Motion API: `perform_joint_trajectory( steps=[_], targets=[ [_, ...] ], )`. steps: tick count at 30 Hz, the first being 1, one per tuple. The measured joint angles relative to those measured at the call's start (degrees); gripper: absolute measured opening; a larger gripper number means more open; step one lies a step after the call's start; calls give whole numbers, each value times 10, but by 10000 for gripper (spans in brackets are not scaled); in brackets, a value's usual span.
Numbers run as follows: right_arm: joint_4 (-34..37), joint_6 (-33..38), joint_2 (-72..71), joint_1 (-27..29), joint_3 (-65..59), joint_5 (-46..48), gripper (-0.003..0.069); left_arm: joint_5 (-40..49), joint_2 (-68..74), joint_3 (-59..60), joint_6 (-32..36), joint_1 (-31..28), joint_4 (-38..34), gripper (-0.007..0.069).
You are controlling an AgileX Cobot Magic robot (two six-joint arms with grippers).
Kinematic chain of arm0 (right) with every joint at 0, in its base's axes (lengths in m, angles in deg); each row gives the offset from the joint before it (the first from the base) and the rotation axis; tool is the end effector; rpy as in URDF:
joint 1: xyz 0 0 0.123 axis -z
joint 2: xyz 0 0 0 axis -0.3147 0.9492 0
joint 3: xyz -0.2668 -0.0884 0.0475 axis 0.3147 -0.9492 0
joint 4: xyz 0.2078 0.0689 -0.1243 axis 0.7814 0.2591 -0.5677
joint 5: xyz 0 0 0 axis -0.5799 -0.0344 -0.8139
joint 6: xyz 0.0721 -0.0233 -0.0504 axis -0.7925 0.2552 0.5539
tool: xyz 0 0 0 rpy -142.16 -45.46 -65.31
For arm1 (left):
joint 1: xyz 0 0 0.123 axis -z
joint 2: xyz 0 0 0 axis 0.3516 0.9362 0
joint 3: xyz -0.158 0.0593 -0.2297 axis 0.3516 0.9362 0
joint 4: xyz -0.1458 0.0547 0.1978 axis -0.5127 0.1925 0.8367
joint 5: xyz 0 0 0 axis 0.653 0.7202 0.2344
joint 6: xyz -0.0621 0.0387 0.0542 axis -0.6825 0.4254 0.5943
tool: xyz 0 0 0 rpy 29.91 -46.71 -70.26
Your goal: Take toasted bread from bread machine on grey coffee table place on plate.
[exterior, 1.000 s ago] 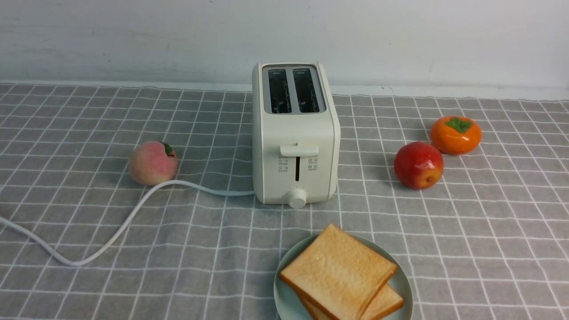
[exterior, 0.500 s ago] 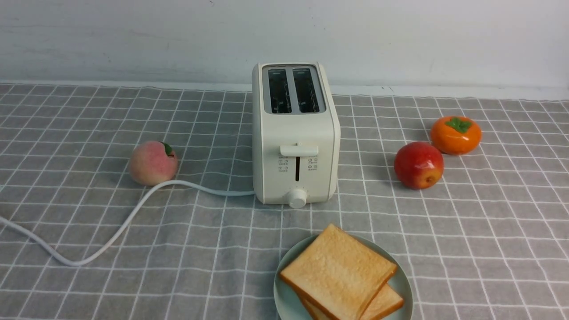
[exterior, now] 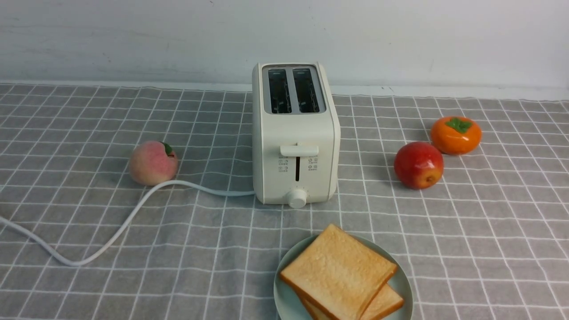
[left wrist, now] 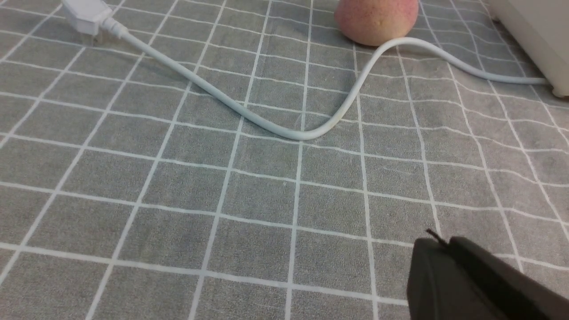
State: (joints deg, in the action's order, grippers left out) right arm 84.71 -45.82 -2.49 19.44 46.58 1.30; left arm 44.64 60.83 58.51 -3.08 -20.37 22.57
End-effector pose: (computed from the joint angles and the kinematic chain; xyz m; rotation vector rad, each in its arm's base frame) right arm 0.0417 0.0020 0.2162 0.0285 1.8603 0.0381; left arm 0.0519 -0.0020 0.1674 -0.2138 1.8954 -0.1842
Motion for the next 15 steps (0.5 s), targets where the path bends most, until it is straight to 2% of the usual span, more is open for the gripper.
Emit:
perform_joint_trajectory(
  steps=[3,7,15],
  targets=[
    [-1,-3,0,29,-85,-40,8,-1,0,0,0,0,0,27],
    [2,-4,0,40,-93,-73,12,-2,0,0,0,0,0,28],
    [3,-4,0,43,-94,-79,17,-3,0,0,0,0,0,38]
  ],
)
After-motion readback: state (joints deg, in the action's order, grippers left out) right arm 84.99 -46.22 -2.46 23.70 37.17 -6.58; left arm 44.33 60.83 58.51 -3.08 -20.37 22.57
